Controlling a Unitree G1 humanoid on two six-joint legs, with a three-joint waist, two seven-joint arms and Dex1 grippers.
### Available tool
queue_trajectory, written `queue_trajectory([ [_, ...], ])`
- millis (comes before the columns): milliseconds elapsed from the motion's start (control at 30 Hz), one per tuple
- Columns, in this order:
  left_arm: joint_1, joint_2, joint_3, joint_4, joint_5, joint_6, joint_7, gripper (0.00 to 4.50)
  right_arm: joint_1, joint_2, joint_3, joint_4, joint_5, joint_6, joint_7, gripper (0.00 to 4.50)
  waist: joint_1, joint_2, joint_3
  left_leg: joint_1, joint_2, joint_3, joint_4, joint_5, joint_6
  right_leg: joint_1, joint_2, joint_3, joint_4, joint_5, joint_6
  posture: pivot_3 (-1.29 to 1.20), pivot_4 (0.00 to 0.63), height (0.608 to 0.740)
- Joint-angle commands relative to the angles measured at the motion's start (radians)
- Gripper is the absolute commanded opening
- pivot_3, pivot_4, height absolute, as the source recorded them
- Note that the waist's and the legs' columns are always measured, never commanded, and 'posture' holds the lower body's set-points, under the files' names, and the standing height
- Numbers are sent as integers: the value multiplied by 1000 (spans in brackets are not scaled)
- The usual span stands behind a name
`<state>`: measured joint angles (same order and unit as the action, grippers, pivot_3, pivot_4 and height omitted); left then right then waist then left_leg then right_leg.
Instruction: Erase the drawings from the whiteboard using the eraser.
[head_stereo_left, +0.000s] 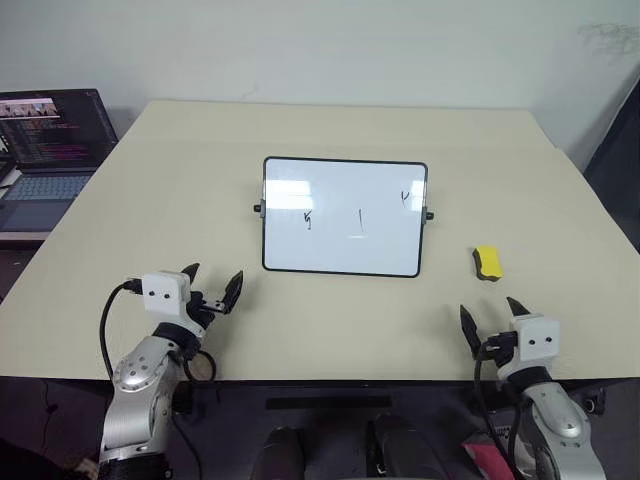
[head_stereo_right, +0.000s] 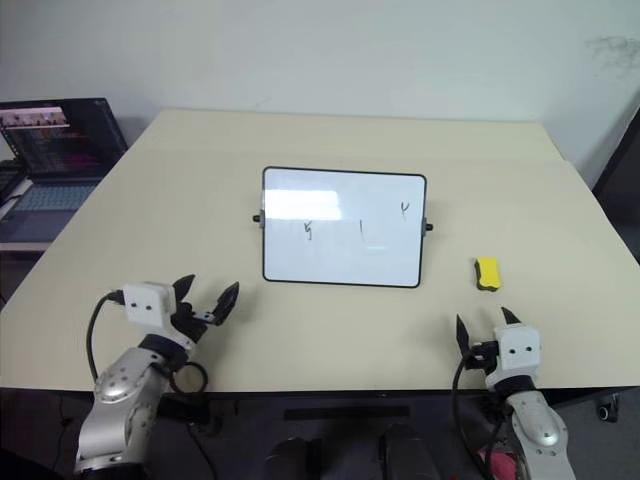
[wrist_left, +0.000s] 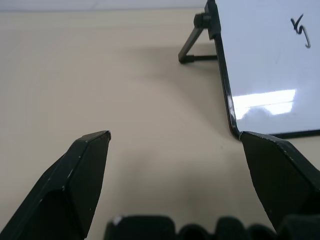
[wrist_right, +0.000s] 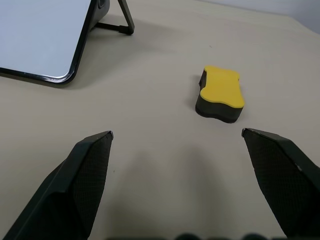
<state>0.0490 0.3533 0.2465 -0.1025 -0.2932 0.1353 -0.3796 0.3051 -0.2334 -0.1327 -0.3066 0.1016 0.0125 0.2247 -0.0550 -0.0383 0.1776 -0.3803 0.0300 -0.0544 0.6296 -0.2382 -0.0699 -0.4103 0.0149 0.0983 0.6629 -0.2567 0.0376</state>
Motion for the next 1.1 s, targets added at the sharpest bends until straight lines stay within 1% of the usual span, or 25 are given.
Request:
queue_trajectory([
  [33,-13,2,-1,-47,4,9,14,4500,-9,-9,-16,-44,15,13,4,4475,0,0,0,0,0,0,0,0,0,0,0,0,0,-1,-1,0,150,740],
  [133,-19,2,-10,-27,9,-2,-2,4500,-20,-5,-16,-13,4,23,-5,4475,1,0,0,0,0,0,0,0,0,0,0,0,0,-1,-1,0,150,740],
  [233,0,-1,-7,-54,7,7,1,4500,-21,-4,-13,-36,10,32,0,4475,0,0,0,0,0,0,0,0,0,0,0,0,0,-1,-1,0,150,740],
  [400,25,24,46,-49,-2,-14,-3,4500,-18,4,20,-30,-10,8,8,4475,-1,0,0,0,0,0,0,0,0,0,0,0,0,-1,-1,0,150,740],
  [567,42,73,116,-40,-111,-9,-110,4500,-22,19,78,-43,-68,-29,-10,4475,-1,0,0,0,0,0,0,0,0,0,0,0,0,-1,-2,0,150,740],
  [667,25,90,155,-23,-141,0,-121,4500,-1,28,101,-67,-107,-36,-32,4475,1,0,0,0,0,0,0,0,0,0,0,0,0,-1,-2,0,150,740],
  [800,-41,185,124,9,-161,36,-242,4500,-1,36,96,-127,-136,-35,-66,4475,5,0,0,0,0,0,0,0,0,-1,0,-1,0,-2,-2,0,150,740],
  [867,-100,234,139,15,-208,106,-262,4500,-12,34,90,-152,-172,-23,-90,4475,5,0,0,0,0,0,0,0,0,0,0,-1,0,-2,-2,0,150,740],
  [933,-161,307,135,2,-258,201,-315,4500,-36,45,75,-184,-224,4,-141,4475,4,0,0,0,0,0,0,0,0,-1,0,-1,0,-2,-2,0,150,740],
  [1033,-216,430,68,-31,-277,292,-448,4500,-82,69,38,-233,-146,75,-143,4475,-1,0,0,-2,0,0,0,0,0,-2,0,-1,0,-2,-2,0,150,740],
  [1100,-254,480,47,-49,-325,366,-509,4500,-121,87,13,-261,-129,144,-165,4475,-2,1,1,-2,0,0,-1,0,0,-2,0,-1,0,-2,-2,0,150,740],
])
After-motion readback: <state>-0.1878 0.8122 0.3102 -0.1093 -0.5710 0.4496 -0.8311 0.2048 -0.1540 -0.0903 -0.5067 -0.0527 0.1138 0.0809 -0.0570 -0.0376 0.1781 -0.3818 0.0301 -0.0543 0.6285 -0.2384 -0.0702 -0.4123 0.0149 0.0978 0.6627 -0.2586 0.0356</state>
